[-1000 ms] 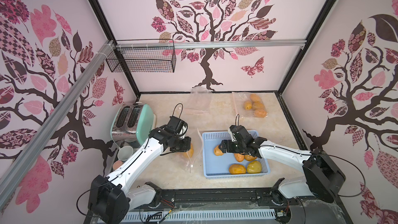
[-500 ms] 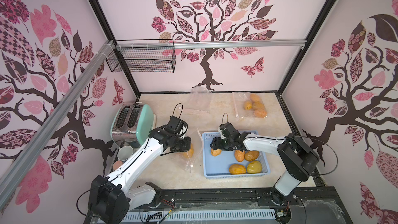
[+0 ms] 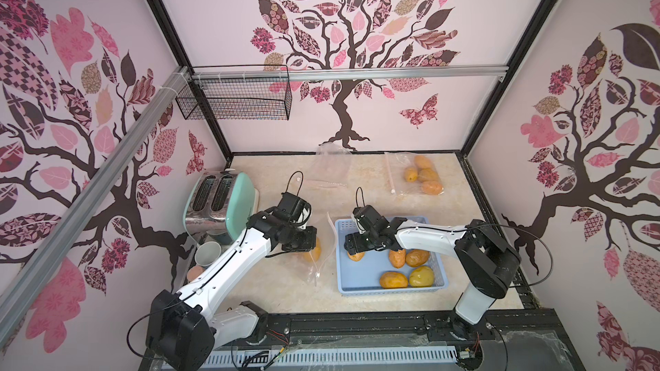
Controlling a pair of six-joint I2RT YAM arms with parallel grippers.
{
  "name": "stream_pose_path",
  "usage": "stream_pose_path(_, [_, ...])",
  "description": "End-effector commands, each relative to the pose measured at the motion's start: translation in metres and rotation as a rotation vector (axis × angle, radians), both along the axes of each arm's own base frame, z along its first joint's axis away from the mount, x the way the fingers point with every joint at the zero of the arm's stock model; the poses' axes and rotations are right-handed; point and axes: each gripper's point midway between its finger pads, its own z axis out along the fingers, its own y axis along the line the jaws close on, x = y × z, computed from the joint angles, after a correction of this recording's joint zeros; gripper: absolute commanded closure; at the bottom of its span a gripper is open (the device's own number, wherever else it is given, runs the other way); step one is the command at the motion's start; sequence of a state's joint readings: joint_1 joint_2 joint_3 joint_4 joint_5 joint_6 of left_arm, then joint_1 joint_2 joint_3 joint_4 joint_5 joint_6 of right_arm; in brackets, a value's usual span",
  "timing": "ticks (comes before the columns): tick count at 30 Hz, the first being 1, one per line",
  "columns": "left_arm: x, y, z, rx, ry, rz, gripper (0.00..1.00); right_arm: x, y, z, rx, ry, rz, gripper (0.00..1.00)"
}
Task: Put the potatoes into a zipper bag and zip it
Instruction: Pick up the potato from the basket.
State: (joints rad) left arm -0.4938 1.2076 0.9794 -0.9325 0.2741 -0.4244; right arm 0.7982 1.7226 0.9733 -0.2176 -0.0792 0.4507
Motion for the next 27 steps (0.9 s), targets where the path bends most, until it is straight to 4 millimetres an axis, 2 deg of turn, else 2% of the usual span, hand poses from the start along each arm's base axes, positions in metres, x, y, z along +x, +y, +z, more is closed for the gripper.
stream_pose_path(1, [-0.005, 0.003, -0.004, 0.007, 0.001, -0.007, 1.00, -0.001, -0.014, 0.011, -0.055, -0.029, 0.001, 0.11])
stream_pose_path(11, [-0.006, 0.003, -0.005, 0.009, 0.002, -0.007, 1.00, -0.016, -0.018, -0.010, -0.061, 0.048, -0.006, 0.13])
stream_pose_path(13, [-0.006, 0.003, -0.005, 0.009, -0.001, -0.007, 1.00, -0.017, -0.017, -0.014, -0.064, 0.059, -0.001, 0.15])
stream_pose_path(16, [-0.006, 0.003, -0.005, 0.008, 0.000, -0.006, 1.00, -0.016, -0.014, -0.012, -0.053, 0.056, 0.005, 0.24])
stream_pose_path(21, [-0.005, 0.003, -0.005, 0.010, -0.001, -0.005, 1.00, -0.014, -0.007, 0.015, 0.006, 0.015, 0.025, 0.34])
stream_pose_path(27, [-0.006, 0.003, -0.005, 0.007, -0.001, -0.005, 1.00, -0.021, 0.004, 0.077, 0.201, -0.078, 0.058, 0.44])
